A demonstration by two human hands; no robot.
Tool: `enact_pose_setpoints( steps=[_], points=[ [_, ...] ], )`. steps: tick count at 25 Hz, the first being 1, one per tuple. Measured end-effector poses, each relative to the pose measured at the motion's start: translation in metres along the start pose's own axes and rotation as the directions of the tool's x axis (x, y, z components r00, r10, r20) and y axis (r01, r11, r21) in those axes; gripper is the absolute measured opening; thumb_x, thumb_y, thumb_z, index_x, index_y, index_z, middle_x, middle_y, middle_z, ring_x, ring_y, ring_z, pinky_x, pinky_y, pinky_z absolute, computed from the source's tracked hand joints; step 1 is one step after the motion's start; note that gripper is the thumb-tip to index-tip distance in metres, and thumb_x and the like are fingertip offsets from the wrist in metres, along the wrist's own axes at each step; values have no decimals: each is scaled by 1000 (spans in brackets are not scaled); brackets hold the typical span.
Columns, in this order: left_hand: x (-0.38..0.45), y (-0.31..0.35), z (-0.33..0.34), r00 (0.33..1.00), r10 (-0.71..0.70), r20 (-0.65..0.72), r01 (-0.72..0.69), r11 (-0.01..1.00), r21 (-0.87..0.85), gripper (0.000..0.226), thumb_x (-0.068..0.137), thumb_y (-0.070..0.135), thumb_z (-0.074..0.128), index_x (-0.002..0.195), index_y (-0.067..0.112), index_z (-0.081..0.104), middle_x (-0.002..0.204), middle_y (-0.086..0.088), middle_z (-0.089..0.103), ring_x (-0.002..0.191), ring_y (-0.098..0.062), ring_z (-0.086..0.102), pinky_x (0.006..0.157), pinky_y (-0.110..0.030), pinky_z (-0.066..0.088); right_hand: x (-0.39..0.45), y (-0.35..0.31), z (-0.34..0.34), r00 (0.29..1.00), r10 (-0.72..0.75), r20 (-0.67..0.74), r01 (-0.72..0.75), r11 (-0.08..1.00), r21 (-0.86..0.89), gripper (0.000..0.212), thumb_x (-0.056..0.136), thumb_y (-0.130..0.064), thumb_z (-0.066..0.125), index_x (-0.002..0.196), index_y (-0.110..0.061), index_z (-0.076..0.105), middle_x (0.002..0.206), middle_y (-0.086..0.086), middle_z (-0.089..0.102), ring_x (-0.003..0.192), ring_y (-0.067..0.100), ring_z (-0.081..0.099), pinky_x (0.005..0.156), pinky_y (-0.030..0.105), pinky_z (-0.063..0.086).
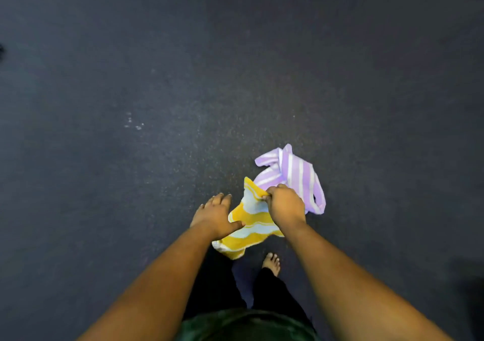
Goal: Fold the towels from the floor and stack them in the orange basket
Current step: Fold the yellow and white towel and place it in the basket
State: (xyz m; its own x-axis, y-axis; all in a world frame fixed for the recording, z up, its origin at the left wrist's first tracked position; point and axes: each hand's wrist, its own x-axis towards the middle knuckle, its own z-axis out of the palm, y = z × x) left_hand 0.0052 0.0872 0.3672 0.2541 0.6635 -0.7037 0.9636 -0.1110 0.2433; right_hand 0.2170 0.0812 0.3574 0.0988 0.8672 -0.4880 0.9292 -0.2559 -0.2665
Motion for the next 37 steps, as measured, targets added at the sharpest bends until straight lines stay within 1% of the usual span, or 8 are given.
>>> enact_pose_setpoints(
  steps=[4,8,13,18,23,27,32,37],
  points=[
    [27,-15,-81,998,41,-43,-40,999,30,103,86,72,58,163,23,11,171,-7,11,156,-26,15,125,-49,20,45,-37,-59,998,31,-48,-28,997,67,22,99,-31,52,103,-19,70,110,9,66,103,35,64,70,34,39],
    [78,-39,-188,990,120,-78,-116,991,60,105,85,73,58,163,22,11,171,-8,11,156,-27,15,124,-49,21,113,-85,-118,988,92,-125,-86,995,54,22,99,-31,54,103,-18,71,111,8,67,107,32,64,84,36,48],
    [136,-64,-320,967,197,-163,-181,977,110,104,84,76,57,163,25,12,171,-5,13,155,-26,19,123,-48,24,192,-137,-201,955,164,-248,-141,984,110,23,97,-37,56,101,-19,70,109,8,65,102,32,66,78,38,52],
    [214,-67,-447,949,205,-241,-186,977,101,103,85,72,60,163,25,13,170,-4,13,155,-25,20,123,-45,26,310,-170,-291,932,139,-334,-99,986,133,21,96,-36,59,100,-20,71,109,7,64,101,32,65,72,35,47],
    [312,-66,-564,947,154,-281,-131,986,101,107,81,77,58,162,25,12,170,-5,14,156,-24,17,124,-48,24,453,-198,-368,936,43,-349,9,989,146,23,95,-41,61,100,-22,72,110,4,65,103,30,66,76,35,51],
    [375,-61,-650,949,101,-299,-75,992,97,105,83,76,57,163,28,10,170,-4,13,156,-23,16,125,-47,21,553,-222,-445,941,-29,-338,86,984,155,23,96,-43,60,98,-23,71,108,3,65,100,28,66,66,31,41],
    [455,-56,-750,946,80,-314,-59,995,76,102,88,72,56,164,25,6,171,-6,8,157,-25,13,126,-46,16,669,-248,-531,931,-35,-364,105,979,174,21,96,-42,62,89,-24,69,102,-1,64,94,25,66,65,30,38],
    [566,-75,-861,930,91,-355,-82,996,42,102,88,72,56,163,24,7,171,-6,9,157,-25,14,127,-47,18,800,-283,-602,914,18,-405,96,961,258,29,94,-40,64,74,-21,60,87,-4,64,82,22,64,68,35,50]
  ],
)
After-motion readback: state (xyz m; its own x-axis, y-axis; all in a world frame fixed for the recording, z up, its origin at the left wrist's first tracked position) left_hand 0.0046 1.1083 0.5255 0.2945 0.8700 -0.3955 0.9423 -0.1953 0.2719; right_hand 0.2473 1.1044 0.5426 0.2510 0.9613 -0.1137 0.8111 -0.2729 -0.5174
